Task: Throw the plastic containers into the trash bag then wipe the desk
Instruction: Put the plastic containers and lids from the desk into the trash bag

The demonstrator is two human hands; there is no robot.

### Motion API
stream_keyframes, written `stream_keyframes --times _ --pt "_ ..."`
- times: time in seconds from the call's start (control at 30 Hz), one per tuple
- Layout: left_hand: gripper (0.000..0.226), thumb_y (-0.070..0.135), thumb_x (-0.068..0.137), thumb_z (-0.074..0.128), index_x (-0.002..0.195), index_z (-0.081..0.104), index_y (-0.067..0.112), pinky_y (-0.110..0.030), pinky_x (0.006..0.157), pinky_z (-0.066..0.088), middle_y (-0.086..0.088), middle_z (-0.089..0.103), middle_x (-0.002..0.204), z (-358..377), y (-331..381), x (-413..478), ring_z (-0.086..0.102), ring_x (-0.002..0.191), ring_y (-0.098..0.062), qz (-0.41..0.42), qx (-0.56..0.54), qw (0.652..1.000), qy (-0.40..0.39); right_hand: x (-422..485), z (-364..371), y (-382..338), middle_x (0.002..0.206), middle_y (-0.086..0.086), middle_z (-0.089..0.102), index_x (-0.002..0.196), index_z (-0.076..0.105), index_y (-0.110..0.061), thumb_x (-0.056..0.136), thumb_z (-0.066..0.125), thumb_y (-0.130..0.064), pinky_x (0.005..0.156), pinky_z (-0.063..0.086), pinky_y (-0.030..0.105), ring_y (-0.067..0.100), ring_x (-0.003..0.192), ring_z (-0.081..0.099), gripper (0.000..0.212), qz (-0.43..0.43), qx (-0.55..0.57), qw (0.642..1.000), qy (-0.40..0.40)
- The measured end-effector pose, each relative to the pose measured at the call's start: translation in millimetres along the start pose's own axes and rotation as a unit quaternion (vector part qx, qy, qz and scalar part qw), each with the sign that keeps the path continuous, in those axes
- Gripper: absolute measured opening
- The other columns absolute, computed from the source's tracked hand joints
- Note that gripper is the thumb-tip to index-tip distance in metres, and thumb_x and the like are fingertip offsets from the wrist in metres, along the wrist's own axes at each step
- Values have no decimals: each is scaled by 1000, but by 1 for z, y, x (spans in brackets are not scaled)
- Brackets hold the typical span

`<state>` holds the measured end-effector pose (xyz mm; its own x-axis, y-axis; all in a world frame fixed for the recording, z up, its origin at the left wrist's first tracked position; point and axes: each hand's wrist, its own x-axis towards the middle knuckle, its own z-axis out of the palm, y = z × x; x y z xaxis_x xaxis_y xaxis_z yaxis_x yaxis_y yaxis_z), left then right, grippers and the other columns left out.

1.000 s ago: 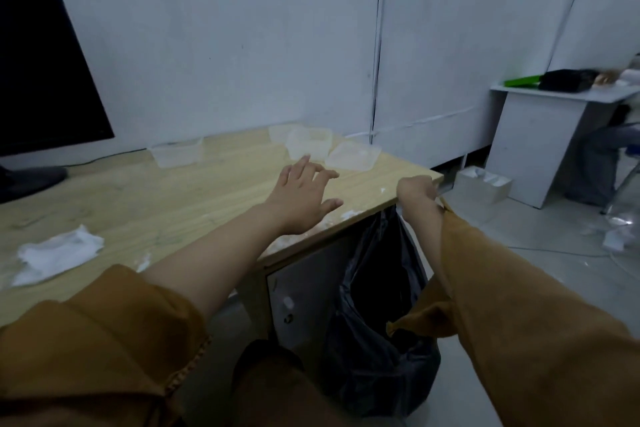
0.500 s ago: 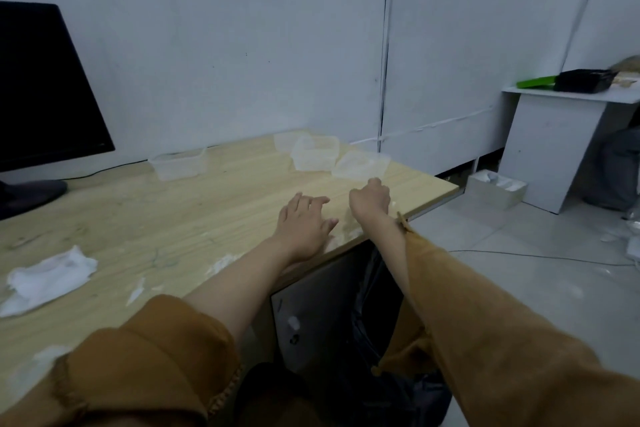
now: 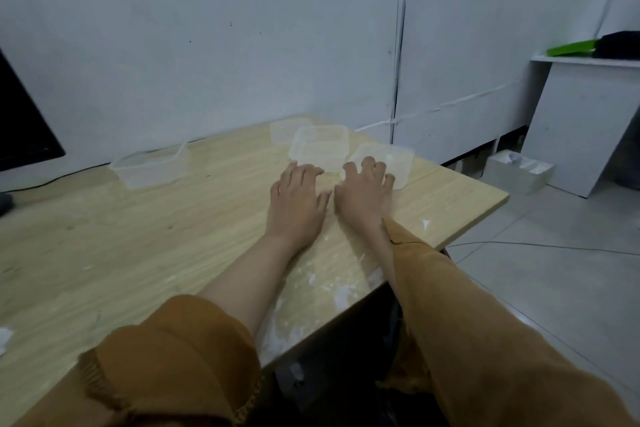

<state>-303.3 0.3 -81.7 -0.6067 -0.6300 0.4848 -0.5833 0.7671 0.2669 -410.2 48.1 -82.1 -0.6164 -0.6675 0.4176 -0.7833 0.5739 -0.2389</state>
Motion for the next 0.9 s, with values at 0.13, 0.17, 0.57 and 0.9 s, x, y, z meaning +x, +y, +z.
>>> stream_keyframes --times 0.13,0.17,0.57,0.9 --pt "41 32 95 42 135 40 21 -40 112 19 5 31 151 13 -12 28 12 145 -17 7 44 998 41 15 11 -4 127 11 46 121 51 -12 95 36 -15 101 29 43 30 121 38 31 -3 -51 999 16" --pt "42 31 95 43 135 39 21 -40 112 18 5 30 152 16 -14 33 10 146 -17 9 50 998 47 18 12 -4 125 11 48 120 53 -11 94 35 -12 101 29 43 30 120 38 31 -4 -61 998 18" --pt "35 29 96 40 131 45 28 -39 106 20 -3 50 124 10 -10 33 36 123 -26 -27 128 990 56 19 5 -9 117 11 54 117 53 -7 93 35 -6 101 29 46 30 115 44 30 -50 -143 988 24" --pt "29 10 88 49 96 64 33 -33 85 16 1 54 109 -58 -46 -20 39 111 -24 -42 121 983 132 7 -8 -16 105 16 57 104 57 -2 83 23 -1 90 40 41 30 103 53 40 -78 -100 985 118"
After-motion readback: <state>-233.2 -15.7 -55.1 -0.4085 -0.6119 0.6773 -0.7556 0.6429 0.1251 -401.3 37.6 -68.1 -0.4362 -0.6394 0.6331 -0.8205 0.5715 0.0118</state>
